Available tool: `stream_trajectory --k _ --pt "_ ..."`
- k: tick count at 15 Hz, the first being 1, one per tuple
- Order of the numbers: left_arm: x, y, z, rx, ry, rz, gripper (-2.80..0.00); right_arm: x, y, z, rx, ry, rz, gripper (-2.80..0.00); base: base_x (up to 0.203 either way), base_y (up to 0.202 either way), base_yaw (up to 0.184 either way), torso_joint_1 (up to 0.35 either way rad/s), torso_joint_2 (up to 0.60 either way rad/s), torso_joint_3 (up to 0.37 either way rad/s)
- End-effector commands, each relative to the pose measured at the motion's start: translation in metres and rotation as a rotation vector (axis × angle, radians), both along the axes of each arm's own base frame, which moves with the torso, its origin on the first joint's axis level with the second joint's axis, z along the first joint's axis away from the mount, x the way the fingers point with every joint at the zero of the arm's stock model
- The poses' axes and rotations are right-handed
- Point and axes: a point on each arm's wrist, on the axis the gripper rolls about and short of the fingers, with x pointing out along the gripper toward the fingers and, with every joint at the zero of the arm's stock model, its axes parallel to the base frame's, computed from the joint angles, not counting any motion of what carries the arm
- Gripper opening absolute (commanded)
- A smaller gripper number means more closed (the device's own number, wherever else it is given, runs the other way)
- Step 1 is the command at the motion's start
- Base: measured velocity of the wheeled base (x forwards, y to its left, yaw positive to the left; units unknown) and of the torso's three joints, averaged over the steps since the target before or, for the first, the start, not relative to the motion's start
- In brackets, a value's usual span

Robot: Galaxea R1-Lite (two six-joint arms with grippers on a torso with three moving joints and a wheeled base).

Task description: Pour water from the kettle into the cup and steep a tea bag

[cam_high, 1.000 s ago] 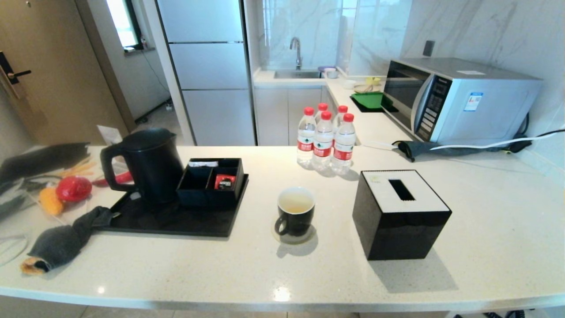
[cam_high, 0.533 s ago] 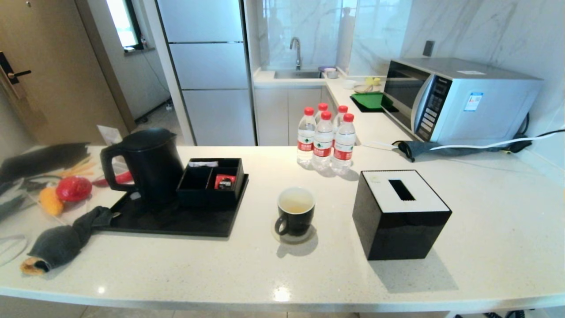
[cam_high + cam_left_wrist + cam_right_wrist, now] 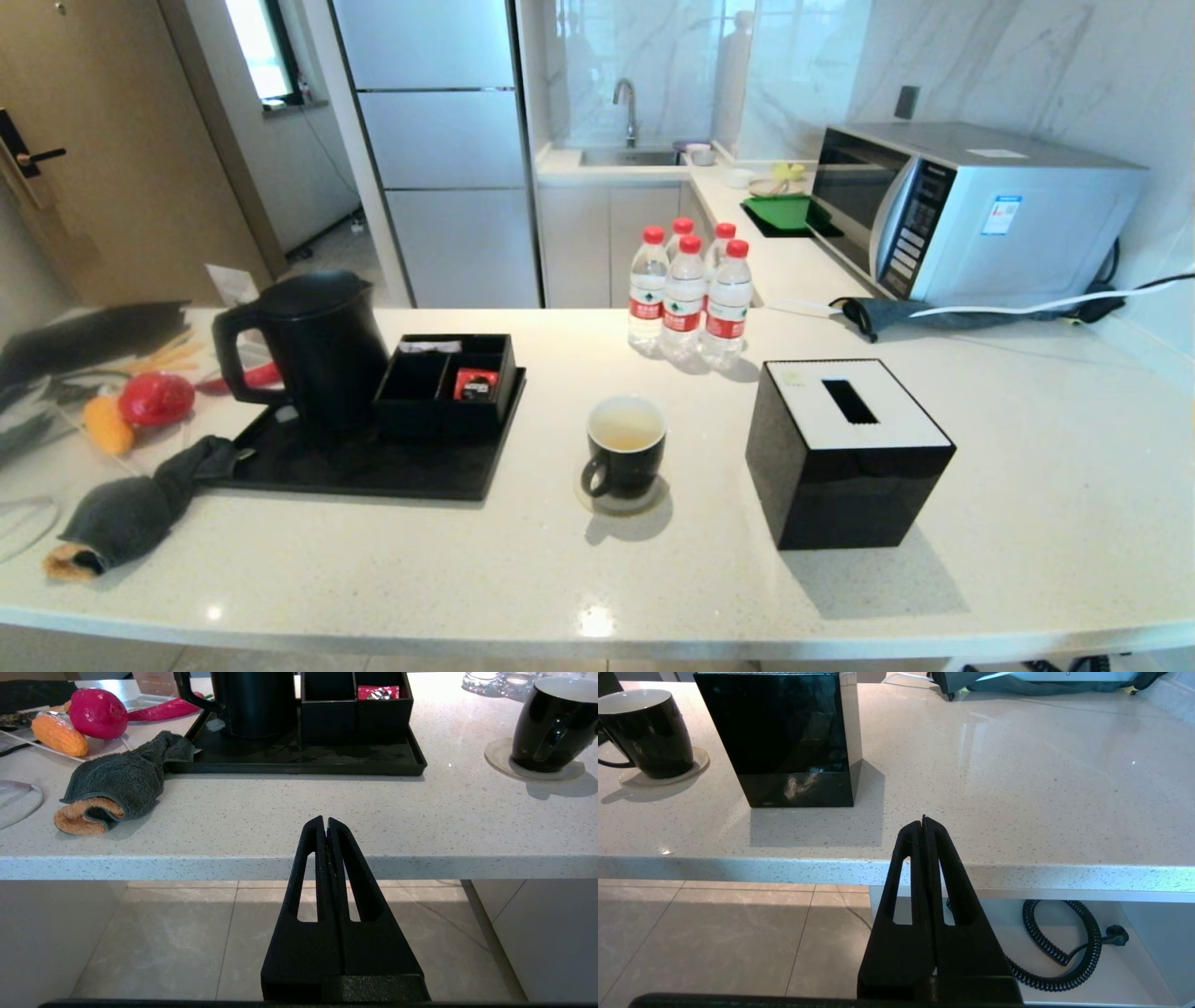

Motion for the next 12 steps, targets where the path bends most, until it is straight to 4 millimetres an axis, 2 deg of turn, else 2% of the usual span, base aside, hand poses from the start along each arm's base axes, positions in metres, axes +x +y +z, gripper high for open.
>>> stream_trajectory --k 1,12 --pt "0.0000 0.0000 -0.0001 0.000 0.000 0.000 -2.80 0.0002 0.0000 0.0002 -0.003 -0.006 0.000 -2.80 0.000 0.000 0.000 0.000 0.00 0.000" --pt "0.0000 0.0000 -0.0001 0.000 0.000 0.000 -2.80 0.0001 -0.0001 0.0006 0.036 -0.008 -0.003 -2.80 0.000 0.000 0.000 0.000 0.00 0.000"
